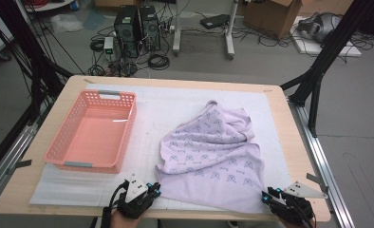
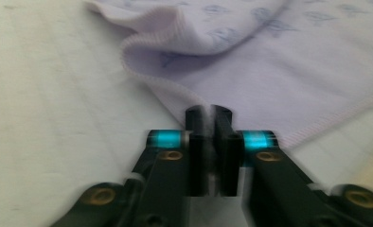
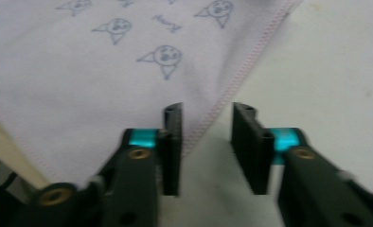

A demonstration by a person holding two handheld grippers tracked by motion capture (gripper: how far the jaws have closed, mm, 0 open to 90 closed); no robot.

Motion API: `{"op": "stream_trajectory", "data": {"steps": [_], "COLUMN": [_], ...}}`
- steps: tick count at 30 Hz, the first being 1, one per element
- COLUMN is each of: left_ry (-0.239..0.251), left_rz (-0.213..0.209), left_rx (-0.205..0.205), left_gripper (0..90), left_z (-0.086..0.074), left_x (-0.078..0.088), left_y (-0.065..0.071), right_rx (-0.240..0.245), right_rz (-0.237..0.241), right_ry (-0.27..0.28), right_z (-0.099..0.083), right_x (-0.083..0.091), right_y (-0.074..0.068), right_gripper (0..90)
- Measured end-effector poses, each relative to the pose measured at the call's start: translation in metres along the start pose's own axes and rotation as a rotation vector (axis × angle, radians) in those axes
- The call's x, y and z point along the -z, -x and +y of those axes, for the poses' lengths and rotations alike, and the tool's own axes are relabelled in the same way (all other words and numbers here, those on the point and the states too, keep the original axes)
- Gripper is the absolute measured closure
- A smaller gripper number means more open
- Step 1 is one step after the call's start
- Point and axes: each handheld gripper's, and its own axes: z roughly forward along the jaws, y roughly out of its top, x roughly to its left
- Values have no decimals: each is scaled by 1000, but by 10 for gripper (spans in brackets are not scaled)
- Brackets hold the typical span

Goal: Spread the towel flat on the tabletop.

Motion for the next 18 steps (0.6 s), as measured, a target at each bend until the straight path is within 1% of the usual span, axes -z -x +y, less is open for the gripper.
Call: {"op": "stream_trajectory", "data": {"steps": [1,2,3,6,8,10,11,12,14,15,17,18], "left_ry": [-7,-11,-11,-8,-5,-8,-4,-3,-4,-4,-3,-7], "left_rz": [-6,-17,-21,-49,-61,-73,-75,-78,-79,-85,-103,-118], "left_rx": [-4,5,6,31,28,19,23,25,11,10,-5,-18], "left_gripper": [863,865,866,867,866,865,865,865,864,864,864,863], "left_z": [-1,-2,-4,-11,-15,-19,-21,-23,-26,-26,-27,-28], "left_x": [3,6,9,18,24,30,34,37,42,45,48,50], "left_y": [2,2,3,6,8,11,12,14,17,19,24,27], "right_rx": [3,14,25,18,8,23,32,29,26,17,14,21], "right_rz": [13,22,23,37,48,55,57,63,76,90,99,98], "right_ry": [-6,-10,-18,-27,-31,-44,-46,-48,-47,-41,-39,-42], "right_z": [1,1,2,3,2,0,-1,-3,-8,-10,-16,-18], "right_x": [0,0,-1,0,2,7,9,12,19,23,30,33], "right_y": [-1,-3,-4,-3,-3,-4,-5,-5,-6,-6,-7,-7], "right_gripper": [797,840,860,874,879,883,884,885,885,885,885,885]}}
